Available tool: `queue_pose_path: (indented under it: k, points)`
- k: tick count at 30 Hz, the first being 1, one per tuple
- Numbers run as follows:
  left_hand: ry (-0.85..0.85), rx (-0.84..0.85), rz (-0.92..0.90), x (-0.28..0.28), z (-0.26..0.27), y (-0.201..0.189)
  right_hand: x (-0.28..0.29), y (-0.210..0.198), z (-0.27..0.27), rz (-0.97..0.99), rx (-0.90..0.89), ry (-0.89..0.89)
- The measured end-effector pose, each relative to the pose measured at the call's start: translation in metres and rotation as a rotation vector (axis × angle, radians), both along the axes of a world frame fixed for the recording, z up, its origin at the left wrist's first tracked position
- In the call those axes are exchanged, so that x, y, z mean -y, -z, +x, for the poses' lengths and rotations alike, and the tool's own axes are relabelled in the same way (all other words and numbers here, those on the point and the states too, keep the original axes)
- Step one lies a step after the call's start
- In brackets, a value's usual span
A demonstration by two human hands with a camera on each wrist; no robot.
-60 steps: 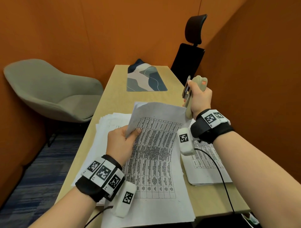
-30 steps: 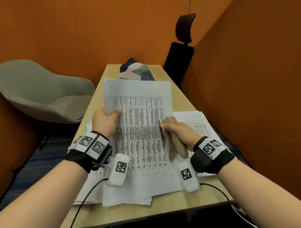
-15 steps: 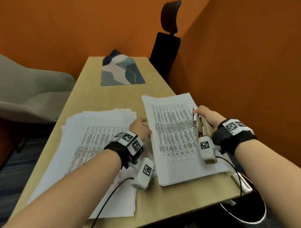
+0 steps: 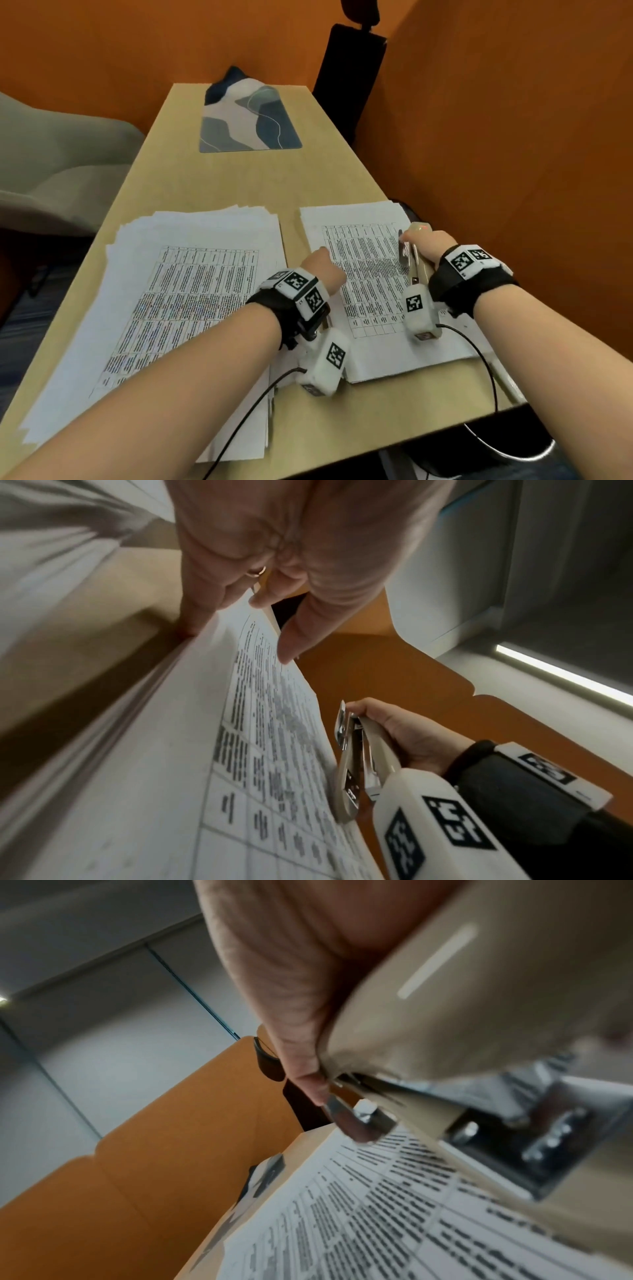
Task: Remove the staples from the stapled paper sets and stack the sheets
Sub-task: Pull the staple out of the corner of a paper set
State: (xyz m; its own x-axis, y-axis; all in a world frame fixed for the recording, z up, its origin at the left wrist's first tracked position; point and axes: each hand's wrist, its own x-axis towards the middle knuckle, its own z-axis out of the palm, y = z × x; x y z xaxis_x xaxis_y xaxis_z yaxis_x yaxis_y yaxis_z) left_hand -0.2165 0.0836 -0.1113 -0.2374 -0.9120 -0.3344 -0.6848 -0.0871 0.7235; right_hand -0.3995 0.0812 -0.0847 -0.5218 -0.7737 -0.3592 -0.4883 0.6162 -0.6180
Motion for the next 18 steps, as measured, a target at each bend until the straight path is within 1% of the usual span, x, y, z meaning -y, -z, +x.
queue_pose_path:
  k: [1,4,5,6,7,9,11,13,15,16,18]
  points:
    - [-0.015,-0.038,0.007,-0.001,0.003,-0.003,0.001,-0.001,-0.001,-0.026,0.006,-0.001]
    - [-0.102,-0.154,-0.023,-0.002,0.020,-0.020,0.005,-0.007,0.008,-0.090,-0.107,-0.073]
    - [-0.129,-0.171,-0.052,-0.001,0.028,-0.027,0.006,-0.010,0.015,-0.101,-0.106,-0.113]
    - [-0.147,-0.160,-0.079,0.004,0.037,-0.032,0.008,-0.014,0.024,-0.083,-0.100,-0.165]
    - [-0.158,-0.129,-0.103,0.010,0.047,-0.037,0.009,-0.016,0.033,-0.050,-0.134,-0.245]
    - [-0.139,0.011,-0.158,0.023,0.069,-0.042,0.011,-0.021,0.051,0.076,-0.324,-0.444]
    - [-0.094,0.235,-0.219,0.037,0.096,-0.044,0.013,-0.020,0.069,0.142,-0.509,-0.567]
    - [-0.029,0.457,-0.211,0.048,0.121,-0.042,0.017,-0.013,0.080,0.194,-0.642,-0.696]
    - [0.045,0.674,-0.163,0.056,0.141,-0.040,0.021,0.000,0.087,0.243,-0.699,-0.731]
    - [0.069,0.745,-0.150,0.061,0.148,-0.037,0.024,0.005,0.090,0.248,-0.735,-0.749]
    - [0.110,0.817,-0.131,0.068,0.158,-0.032,0.029,0.004,0.104,0.223,-0.798,-0.796]
